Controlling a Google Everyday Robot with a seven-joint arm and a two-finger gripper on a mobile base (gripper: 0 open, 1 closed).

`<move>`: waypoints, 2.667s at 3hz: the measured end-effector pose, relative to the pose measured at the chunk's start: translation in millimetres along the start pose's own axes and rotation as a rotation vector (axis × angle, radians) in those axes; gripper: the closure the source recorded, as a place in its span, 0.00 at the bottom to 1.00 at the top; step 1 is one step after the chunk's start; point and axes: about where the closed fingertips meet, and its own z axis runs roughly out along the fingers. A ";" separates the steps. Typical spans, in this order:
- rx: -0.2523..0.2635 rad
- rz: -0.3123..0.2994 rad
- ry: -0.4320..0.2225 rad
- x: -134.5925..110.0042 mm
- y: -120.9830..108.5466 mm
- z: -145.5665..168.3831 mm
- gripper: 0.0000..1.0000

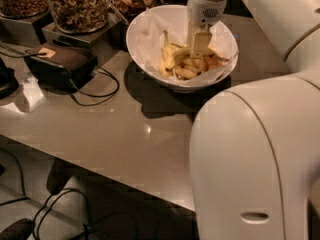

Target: Pick banana from white bowl

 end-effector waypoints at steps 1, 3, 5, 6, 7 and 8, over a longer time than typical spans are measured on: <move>0.001 -0.005 0.008 1.1 7.2 -3.0 0.98; 0.039 -0.006 -0.026 -2.1 5.3 -13.5 1.00; 0.076 -0.031 -0.079 -8.9 21.3 -43.5 1.00; 0.077 -0.031 -0.066 -10.4 33.4 -55.2 1.00; 0.108 -0.025 -0.079 -7.1 67.3 -84.7 1.00; 0.122 -0.026 -0.083 -8.6 64.7 -85.9 1.00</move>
Offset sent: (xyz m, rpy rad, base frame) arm -0.0057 -0.0014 0.0015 -0.0069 -0.0020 0.0027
